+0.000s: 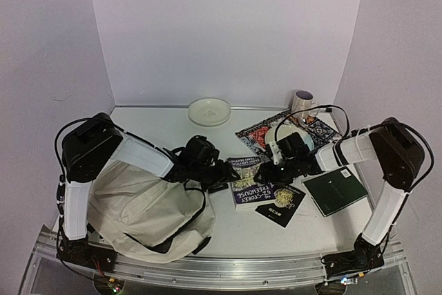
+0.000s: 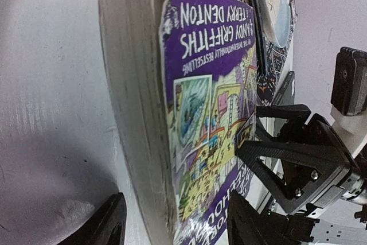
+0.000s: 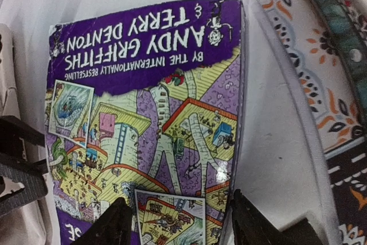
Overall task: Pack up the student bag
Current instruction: Pick up the book from the center of the board, then pass from the right arm to the left, then pass from the left arm to the right
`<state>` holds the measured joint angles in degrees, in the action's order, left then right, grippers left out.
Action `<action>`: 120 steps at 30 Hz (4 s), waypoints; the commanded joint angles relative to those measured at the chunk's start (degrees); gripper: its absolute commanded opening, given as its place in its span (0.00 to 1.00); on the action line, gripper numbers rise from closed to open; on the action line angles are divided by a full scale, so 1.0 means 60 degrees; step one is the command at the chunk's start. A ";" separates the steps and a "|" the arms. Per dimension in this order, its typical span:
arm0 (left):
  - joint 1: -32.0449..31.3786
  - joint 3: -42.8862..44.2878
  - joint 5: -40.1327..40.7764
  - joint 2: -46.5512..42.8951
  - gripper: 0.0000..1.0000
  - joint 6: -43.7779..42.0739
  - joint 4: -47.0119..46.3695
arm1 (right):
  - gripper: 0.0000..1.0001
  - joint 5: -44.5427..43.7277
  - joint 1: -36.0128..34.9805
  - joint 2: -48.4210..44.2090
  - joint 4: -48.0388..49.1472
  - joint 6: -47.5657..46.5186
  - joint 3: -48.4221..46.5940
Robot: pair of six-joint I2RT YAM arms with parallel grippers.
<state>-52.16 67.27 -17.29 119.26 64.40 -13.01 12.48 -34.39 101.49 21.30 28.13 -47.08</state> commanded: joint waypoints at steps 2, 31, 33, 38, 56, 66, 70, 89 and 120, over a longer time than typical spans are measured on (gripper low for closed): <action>0.0036 0.0178 -0.0121 0.0315 0.59 0.0059 -0.0120 | 0.58 0.2300 -0.0041 0.0366 0.1265 0.0655 -0.0283; 0.0036 -0.0789 0.0080 -0.0518 0.40 0.0940 -0.0824 | 0.53 0.4429 -0.0038 0.1317 0.4990 0.2528 0.0472; 0.0036 -0.0796 0.0094 -0.0525 0.40 0.0952 -0.0844 | 0.50 0.4472 -0.0028 0.1291 0.4967 0.2469 0.0490; 0.0036 -0.0892 0.0186 -0.0655 0.43 0.0923 -0.0873 | 0.37 0.4546 -0.0018 0.0836 0.4873 0.2304 0.0476; 0.0609 -0.1706 0.0599 -0.3019 0.77 -0.0142 -0.0954 | 0.00 0.5267 0.0333 -0.2026 0.5231 0.2835 0.0552; 0.0671 -0.2626 -0.0409 -0.3887 0.84 0.0508 -0.3778 | 0.00 0.5605 0.0333 -0.2925 0.6660 0.3995 0.0330; 0.0665 -0.2916 -0.0804 -0.3806 0.83 0.1040 -0.5198 | 0.00 0.5773 0.0336 -0.3100 0.7209 0.4445 0.0215; 0.0665 -0.3958 -0.0831 -0.3921 0.29 0.2267 -0.8598 | 0.02 0.5386 0.0336 -0.3078 0.7993 0.4924 0.0494; 0.0373 -0.3737 0.2692 -0.4433 0.00 0.2571 -1.0324 | 0.91 0.1806 -0.1139 -0.2740 1.0384 0.6561 0.2241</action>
<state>-49.58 41.39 -4.11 93.79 79.57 -63.15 25.99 -40.47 85.07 73.31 65.04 -33.61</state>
